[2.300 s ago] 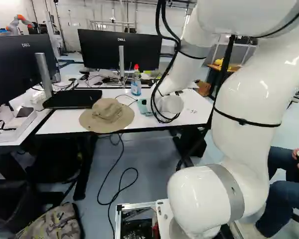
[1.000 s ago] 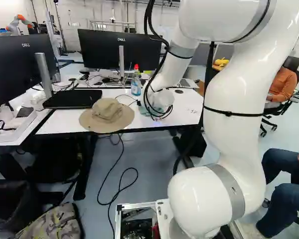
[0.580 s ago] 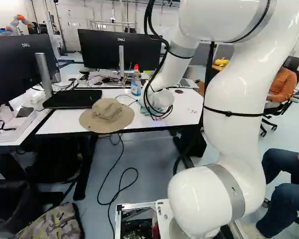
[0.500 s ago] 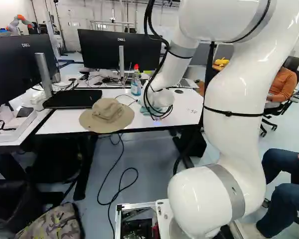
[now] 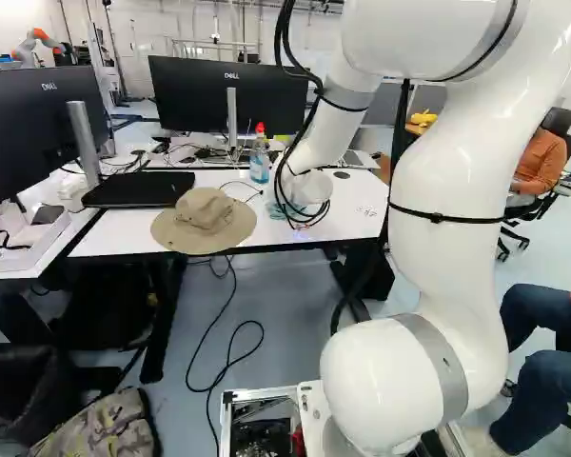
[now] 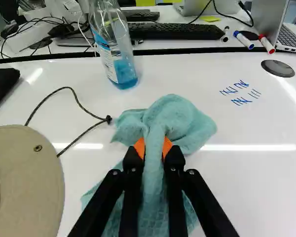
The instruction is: Clean the table with the green towel
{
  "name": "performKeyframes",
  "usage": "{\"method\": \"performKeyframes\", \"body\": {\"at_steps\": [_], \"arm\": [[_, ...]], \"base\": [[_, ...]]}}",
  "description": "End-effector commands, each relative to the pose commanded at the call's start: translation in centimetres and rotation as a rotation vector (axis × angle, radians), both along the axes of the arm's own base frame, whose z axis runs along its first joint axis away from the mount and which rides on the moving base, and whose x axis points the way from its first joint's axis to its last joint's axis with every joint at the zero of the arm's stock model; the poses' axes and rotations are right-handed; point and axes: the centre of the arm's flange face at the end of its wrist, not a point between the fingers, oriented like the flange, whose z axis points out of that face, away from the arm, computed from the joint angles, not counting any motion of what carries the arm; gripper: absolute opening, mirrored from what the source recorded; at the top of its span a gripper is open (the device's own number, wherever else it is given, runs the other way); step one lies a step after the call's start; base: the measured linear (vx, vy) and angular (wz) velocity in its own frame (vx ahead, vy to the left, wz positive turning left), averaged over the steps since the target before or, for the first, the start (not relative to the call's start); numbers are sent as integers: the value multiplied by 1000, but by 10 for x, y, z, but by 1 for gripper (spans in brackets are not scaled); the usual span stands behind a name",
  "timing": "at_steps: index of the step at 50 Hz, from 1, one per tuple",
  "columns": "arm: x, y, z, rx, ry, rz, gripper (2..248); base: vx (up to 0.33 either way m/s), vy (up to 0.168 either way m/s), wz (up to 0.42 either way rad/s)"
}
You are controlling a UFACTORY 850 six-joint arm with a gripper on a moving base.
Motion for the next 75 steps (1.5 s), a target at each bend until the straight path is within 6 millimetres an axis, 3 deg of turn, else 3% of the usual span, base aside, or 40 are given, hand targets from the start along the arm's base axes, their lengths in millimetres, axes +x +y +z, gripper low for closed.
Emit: {"method": "performKeyframes", "body": {"at_steps": [38, 60, 75], "arm": [[-8, -6, 38, 7, -51, -9, 57], [-7, -35, 56, 9, -26, -68, 57], [6, -57, 59, 9, -35, -115, 57]], "base": [[0, 0, 0], [0, 0, 0], [0, 0, 0]]}}
